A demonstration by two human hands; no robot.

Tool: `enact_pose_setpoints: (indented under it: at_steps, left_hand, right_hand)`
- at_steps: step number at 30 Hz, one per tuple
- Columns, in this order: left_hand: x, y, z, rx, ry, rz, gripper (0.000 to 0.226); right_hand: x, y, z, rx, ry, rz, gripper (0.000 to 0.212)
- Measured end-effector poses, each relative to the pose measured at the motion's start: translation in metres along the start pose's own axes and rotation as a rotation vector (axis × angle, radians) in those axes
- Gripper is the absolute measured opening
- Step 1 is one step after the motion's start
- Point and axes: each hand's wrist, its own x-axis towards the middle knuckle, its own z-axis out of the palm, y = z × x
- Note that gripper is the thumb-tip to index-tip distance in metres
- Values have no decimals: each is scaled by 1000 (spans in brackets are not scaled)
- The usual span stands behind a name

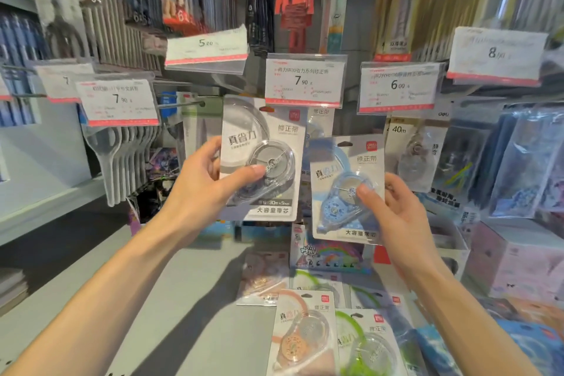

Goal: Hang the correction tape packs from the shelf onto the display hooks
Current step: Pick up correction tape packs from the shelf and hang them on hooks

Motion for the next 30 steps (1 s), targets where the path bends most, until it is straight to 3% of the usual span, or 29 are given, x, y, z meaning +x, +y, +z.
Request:
enact_pose_setpoints:
  at_steps: [12, 17, 30]
  left_hand:
    - [7, 24, -12, -30, 42, 142, 57]
    - [7, 28, -13, -30, 43, 154, 57]
    - [7, 29, -15, -19, 44, 143, 54]
  right_hand:
    - [36, -29, 37, 43, -63, -105, 14]
    - [50, -42, 53, 89, -103, -120, 23]
    - [63, -36, 60, 39, 18, -110, 17]
